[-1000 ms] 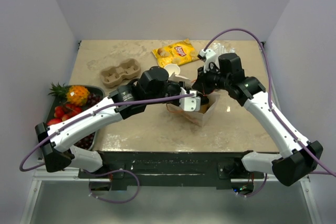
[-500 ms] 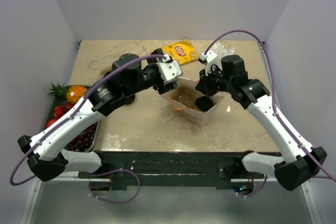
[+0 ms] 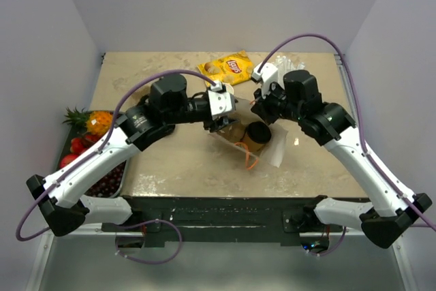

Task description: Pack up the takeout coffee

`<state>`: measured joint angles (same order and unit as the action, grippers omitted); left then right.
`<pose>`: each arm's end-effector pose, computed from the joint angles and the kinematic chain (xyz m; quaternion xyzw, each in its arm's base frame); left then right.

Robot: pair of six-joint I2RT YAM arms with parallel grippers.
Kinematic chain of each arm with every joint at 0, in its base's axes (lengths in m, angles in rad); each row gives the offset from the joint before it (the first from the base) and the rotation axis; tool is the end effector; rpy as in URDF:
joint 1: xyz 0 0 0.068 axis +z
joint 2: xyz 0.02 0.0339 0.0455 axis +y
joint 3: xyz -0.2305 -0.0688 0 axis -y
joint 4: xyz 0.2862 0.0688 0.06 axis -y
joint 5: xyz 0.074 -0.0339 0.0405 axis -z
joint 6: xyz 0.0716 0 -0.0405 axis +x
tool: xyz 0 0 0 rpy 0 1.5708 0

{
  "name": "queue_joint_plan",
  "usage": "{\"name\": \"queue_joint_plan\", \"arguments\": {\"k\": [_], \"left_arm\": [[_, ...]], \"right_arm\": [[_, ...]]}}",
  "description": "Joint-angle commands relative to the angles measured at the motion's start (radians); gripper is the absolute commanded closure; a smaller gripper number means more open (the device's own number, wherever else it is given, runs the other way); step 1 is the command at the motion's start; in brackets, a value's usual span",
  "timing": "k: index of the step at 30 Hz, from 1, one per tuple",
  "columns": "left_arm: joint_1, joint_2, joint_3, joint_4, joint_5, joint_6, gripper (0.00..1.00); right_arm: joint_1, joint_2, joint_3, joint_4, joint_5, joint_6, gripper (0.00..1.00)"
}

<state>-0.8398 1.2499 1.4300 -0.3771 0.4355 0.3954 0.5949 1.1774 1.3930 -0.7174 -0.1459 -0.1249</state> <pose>0.2141 -0.2840 0.4153 0.5489 0.5362 -0.2994 0.5671 0.2636 0.1910 0.3766 -0.3370 0.7902 0.1793 0.4795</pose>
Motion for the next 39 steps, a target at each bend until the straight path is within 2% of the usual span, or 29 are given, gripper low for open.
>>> {"name": "queue_joint_plan", "arguments": {"k": [1, 5, 13, 14, 18, 20, 23, 24, 26, 27, 30, 36, 39], "left_arm": [[-0.013, -0.004, -0.13, 0.107, 0.126, -0.001, 0.48], [-0.074, 0.011, -0.144, 0.156, 0.072, -0.012, 0.52], [-0.134, 0.003, -0.198, 0.118, 0.032, -0.004, 0.55], [-0.136, -0.004, -0.197, 0.119, 0.028, -0.001, 0.54], [-0.136, -0.024, -0.161, 0.148, -0.01, 0.008, 0.36], [-0.136, -0.024, -0.129, 0.156, -0.023, 0.014, 0.32], [-0.136, -0.026, -0.086, 0.168, -0.064, 0.014, 0.26], [-0.134, -0.027, -0.077, 0.17, -0.075, 0.013, 0.23], [-0.133, -0.026, -0.054, 0.173, -0.132, 0.007, 0.19], [-0.13, -0.024, -0.051, 0.176, -0.15, 0.007, 0.15], [-0.076, -0.017, -0.029, 0.204, -0.247, -0.042, 0.09], [0.053, 0.023, 0.043, 0.213, -0.343, -0.125, 0.08], [0.093, 0.049, 0.056, 0.193, -0.369, -0.147, 0.08]], "right_arm": [[0.039, -0.005, -0.086, 0.045, -0.02, 0.028, 1.0], [0.04, 0.016, -0.152, 0.058, 0.011, 0.076, 1.0], [0.026, 0.011, -0.104, 0.069, 0.014, 0.094, 1.0], [0.023, 0.01, -0.097, 0.065, 0.012, 0.087, 1.0], [0.008, 0.011, -0.094, 0.05, 0.02, 0.073, 0.99], [-0.041, 0.03, -0.078, 0.052, 0.023, 0.1, 0.92], [-0.081, 0.051, -0.036, 0.047, 0.017, 0.107, 0.89], [-0.081, 0.051, -0.026, 0.047, 0.023, 0.1, 0.78], [-0.084, 0.056, -0.002, 0.047, 0.02, 0.088, 0.67], [-0.084, 0.057, 0.007, 0.047, 0.011, 0.084, 0.58], [-0.092, 0.068, 0.058, 0.045, -0.004, 0.067, 0.43], [-0.093, 0.102, 0.181, 0.029, -0.067, 0.045, 0.32], [-0.093, 0.113, 0.207, 0.033, -0.08, 0.048, 0.3]]}}
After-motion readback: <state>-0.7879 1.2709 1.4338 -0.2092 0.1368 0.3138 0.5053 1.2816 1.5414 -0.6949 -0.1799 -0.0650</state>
